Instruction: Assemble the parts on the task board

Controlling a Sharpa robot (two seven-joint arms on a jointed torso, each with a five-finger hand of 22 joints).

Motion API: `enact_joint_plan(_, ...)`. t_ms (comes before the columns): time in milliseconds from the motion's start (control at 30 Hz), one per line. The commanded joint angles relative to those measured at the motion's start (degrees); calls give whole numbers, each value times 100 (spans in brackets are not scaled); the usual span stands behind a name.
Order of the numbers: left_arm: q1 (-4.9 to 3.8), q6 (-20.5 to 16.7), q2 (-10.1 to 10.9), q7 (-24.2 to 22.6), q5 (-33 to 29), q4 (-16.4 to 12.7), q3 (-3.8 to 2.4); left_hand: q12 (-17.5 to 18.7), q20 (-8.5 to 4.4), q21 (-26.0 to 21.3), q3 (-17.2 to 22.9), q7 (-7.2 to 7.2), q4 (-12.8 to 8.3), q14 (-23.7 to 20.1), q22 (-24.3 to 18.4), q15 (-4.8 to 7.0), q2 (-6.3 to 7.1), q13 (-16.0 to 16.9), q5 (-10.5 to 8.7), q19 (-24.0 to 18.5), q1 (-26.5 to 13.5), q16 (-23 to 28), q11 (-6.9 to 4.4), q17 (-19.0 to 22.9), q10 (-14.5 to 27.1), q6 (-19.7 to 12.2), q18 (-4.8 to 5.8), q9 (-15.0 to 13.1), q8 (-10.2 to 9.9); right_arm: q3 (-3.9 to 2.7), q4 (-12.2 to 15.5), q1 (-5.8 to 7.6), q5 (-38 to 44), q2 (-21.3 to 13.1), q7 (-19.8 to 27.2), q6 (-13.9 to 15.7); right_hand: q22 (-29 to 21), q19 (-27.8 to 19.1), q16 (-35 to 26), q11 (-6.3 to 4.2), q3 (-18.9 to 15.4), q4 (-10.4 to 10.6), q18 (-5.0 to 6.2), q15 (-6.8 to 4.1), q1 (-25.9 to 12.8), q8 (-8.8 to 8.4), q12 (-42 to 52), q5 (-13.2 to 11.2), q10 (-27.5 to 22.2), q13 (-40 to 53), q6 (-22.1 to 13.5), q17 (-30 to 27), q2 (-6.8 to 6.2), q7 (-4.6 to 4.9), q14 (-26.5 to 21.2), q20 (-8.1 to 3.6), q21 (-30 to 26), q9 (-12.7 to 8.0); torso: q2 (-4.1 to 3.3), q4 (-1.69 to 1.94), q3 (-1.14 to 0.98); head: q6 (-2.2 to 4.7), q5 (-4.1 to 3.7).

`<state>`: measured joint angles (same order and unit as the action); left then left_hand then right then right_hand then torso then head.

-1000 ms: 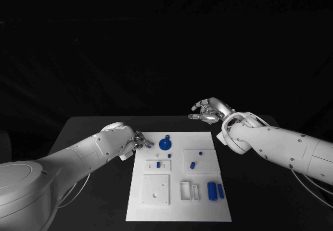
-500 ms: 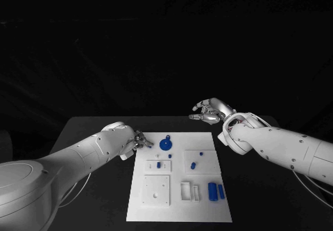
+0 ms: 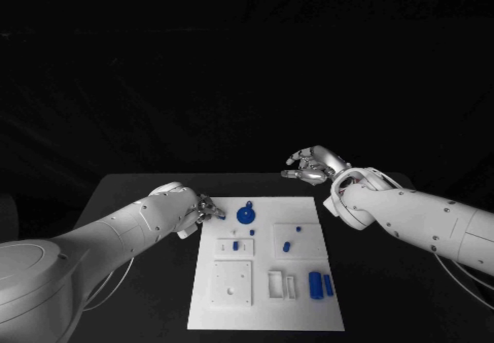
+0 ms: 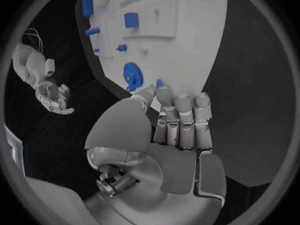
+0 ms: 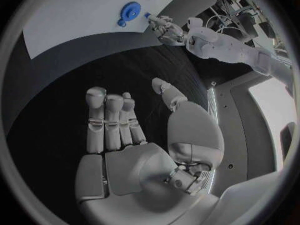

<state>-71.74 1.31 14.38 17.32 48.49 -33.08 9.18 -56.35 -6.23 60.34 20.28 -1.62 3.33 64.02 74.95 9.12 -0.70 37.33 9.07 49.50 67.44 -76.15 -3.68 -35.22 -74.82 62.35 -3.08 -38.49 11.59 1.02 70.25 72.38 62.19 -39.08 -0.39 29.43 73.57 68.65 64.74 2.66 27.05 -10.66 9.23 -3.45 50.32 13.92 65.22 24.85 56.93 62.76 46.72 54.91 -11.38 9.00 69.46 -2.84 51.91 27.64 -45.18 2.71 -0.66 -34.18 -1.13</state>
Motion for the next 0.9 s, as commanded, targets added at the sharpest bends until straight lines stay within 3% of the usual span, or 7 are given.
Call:
enact_joint_plan(33,-6,-196,19,-78,-197,-58,-17,8,-790,44,794,-71,-873,70,104,52,10,-12,377,79,-291,-36,-37,7,-82,188,53,-711,88,-3,3,1,45,-10,31,-35,6,16,-7,11,-9,6,577,-11,12,9,27,-31,-23,-7,1,-7,31,28,26,-43,-32,-10,-2,-3,2,-14,-3)
enact_joint_plan(100,-18,-215,60,-67,-392,-103,-26,23,-797,61,1002,-59,-1156,101,98,63,-3,-26,551,125,-586,-34,-50,19,-111,220,54,-748,108,-3,3,1,44,-12,31,-35,7,16,-7,11,-10,7,577,-11,11,9,27,-32,-23,-8,1,-7,30,28,26,-43,-32,-10,-1,1,4,-3,1)
enact_joint_plan(200,-44,-252,134,-56,-552,-189,-34,42,-811,80,1291,-48,-1475,149,90,72,-46,-42,566,198,-974,-31,-60,36,-167,245,52,-794,120,-3,5,1,41,-26,31,-35,7,16,-8,11,-10,8,577,-12,10,9,28,-33,-24,-9,2,-7,29,28,26,-43,-33,-10,2,4,2,-2,2)
enact_joint_plan(367,-166,-407,391,-27,-777,-548,-45,46,-819,88,1399,-37,-1578,178,88,78,-52,-46,605,232,-1122,-37,-72,41,-199,278,50,-821,136,-3,11,1,28,-55,29,-39,8,16,-8,11,-11,9,577,-12,8,9,29,-34,-24,-11,2,-7,28,28,26,-43,-34,-10,6,13,-4,5,15)
enact_joint_plan(533,-286,-643,719,-9,-825,-1052,-35,49,-837,113,1486,-8,-1684,242,87,103,-24,-51,837,299,-1263,-49,-100,47,-269,347,39,-857,167,-3,15,1,14,-86,29,-43,8,16,-8,11,-11,10,577,-12,7,10,30,-34,-25,-13,3,-7,28,28,26,-43,-35,-11,24,47,-5,0,7)
enact_joint_plan(833,-317,-1192,1308,28,-702,-2142,-16,70,-857,137,1549,31,-1772,326,81,132,62,-66,1129,378,-1357,-46,-138,62,-361,444,23,-894,205,-2,28,0,-10,-148,27,-48,9,16,-9,11,-12,18,577,-12,-1,10,32,-31,-26,-16,4,-8,28,28,25,-43,-37,-11,76,93,6,-36,0)
enact_joint_plan(900,-315,-1360,1396,43,-670,-2337,15,74,-863,144,1562,42,-1784,351,80,141,87,-69,1179,400,-1365,-46,-150,65,-388,472,18,-902,216,-2,31,0,-12,-154,27,-51,9,16,-10,11,-13,19,577,-12,-2,10,33,-30,-27,-17,4,-8,28,28,25,-42,-38,-12,89,106,7,-52,-7)
